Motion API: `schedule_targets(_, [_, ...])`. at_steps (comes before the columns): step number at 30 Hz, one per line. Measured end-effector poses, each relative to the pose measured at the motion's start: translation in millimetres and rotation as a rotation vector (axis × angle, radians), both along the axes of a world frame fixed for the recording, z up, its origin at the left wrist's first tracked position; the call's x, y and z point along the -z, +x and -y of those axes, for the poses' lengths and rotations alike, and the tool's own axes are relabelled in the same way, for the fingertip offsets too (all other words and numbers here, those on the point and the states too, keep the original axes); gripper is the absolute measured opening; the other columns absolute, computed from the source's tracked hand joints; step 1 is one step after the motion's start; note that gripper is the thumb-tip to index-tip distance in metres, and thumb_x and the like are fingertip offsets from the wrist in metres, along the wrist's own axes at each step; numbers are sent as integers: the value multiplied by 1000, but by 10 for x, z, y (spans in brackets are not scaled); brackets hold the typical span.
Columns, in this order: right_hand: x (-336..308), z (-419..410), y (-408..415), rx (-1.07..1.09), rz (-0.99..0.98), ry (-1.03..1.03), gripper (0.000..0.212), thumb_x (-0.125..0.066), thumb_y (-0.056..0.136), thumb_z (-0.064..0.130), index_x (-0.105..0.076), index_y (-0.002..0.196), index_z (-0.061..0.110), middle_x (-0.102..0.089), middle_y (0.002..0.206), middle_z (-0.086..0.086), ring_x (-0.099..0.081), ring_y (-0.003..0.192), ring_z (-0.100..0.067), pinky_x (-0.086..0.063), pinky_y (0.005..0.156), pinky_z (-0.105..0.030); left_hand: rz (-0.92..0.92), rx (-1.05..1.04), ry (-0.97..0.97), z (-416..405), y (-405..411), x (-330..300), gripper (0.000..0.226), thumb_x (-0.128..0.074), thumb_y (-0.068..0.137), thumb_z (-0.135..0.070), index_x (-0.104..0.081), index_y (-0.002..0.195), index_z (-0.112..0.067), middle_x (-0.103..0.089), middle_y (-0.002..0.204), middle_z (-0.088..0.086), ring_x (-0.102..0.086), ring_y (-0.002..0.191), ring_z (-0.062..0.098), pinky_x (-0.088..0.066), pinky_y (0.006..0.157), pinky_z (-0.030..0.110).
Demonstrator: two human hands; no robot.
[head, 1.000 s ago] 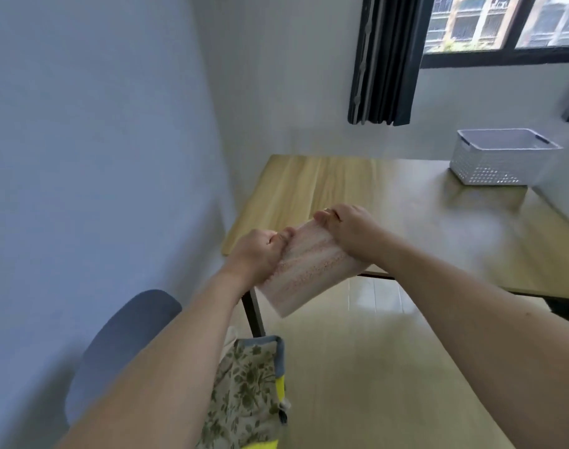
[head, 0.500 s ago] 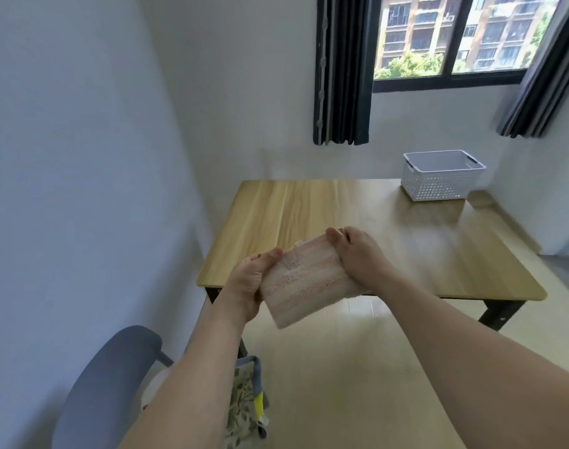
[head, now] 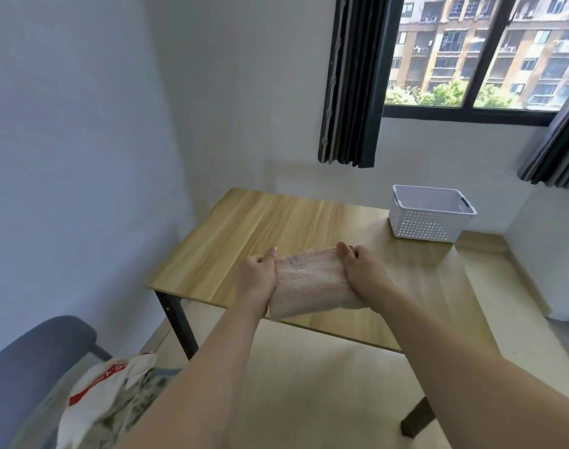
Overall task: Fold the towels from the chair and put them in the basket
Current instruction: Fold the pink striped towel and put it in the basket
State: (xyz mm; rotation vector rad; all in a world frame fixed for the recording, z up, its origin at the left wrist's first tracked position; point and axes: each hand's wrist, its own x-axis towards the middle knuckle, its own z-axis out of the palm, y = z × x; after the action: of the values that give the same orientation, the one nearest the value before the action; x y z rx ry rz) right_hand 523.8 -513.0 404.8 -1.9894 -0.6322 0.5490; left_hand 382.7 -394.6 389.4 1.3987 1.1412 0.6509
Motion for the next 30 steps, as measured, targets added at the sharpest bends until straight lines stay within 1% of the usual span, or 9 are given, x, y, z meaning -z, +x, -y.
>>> schedule_targets(4, [48, 82, 494, -32, -220, -38, 53, -42, 89, 59, -60, 109, 14, -67, 106, -8, -63, 100, -28, -49, 96, -48, -16, -52, 114, 48, 441, -8, 48, -52, 91, -48, -59, 74, -4, -59, 69, 9, -57, 66, 26, -49, 65, 38])
schedule_targets(6, [54, 177, 716, -36, -397, 3, 38, -47, 95, 44, -59, 109, 10, -67, 105, -11, -65, 95, -28, -51, 95, -47, -26, -35, 144, 31, 720, 24, 46, -53, 91, -47, -56, 70, -6, -56, 67, 7, -54, 64, 24, -46, 63, 37])
schedule_targets(8, [77, 275, 996, -40, -462, 18, 29, -49, 97, 31, -58, 109, 6, -66, 103, -13, -64, 90, -28, -50, 91, -44, -38, -27, 164, 93, 1013, 40, 49, -53, 91, -46, -55, 70, -2, -56, 67, 9, -53, 64, 24, -46, 63, 39])
schedule_targets(10, [70, 396, 1320, -33, -449, 27, 27, -50, 98, 25, -60, 109, 3, -66, 102, -15, -63, 87, -28, -51, 86, -41, -60, -22, 193, 226, 1335, 42, 50, -52, 92, -46, -57, 72, 0, -57, 67, 8, -53, 63, 24, -46, 63, 37])
schedule_targets(13, [65, 529, 1908, -35, -394, 21, 23, -51, 97, 22, -63, 102, 3, -68, 102, -17, -65, 86, -29, -53, 84, -42, -69, -1, 198, 469, 1835, 34, 47, -54, 91, -49, -45, 64, -11, -46, 60, 2, -44, 58, 21, -36, 56, 31])
schedule_targets(17, [-4, 680, 2668, -105, -333, 18, 20, -50, 98, 23, -62, 93, 8, -67, 93, -12, -63, 82, -28, -54, 80, -39, 49, 90, 105, 755, 2440, -27, 50, -62, 81, -60, -47, 75, -12, -47, 65, 7, -45, 59, 20, -38, 54, 31])
schedule_targets(21, [-98, 875, 3295, -157, -308, -2, 19, -50, 98, 23, -61, 100, 7, -65, 87, -9, -62, 76, -24, -53, 73, -36, 106, 108, 61, 1078, 2921, -109, 47, -71, 80, -48, -43, 66, -13, -45, 57, 6, -41, 47, 17, -33, 47, 26])
schedule_targets(25, [-208, 948, 3816, -178, -268, -35, 27, -51, 96, 28, -63, 108, 7, -68, 105, -13, -65, 97, -31, -53, 89, -42, 117, 132, 79, 1219, 3372, -205, 38, -73, 81, -37, -49, 75, -10, -42, 54, 4, -34, 42, 16, -26, 41, 22])
schedule_targets(30, [-168, 999, 4389, -171, -276, -53, 15, -52, 87, 21, -61, 88, 9, -63, 84, -10, -58, 78, -26, -46, 71, -35, 110, 159, 99, 1257, 3912, -146, 33, -71, 85, -35, -54, 75, -8, -48, 52, 3, -37, 39, 14, -28, 37, 21])
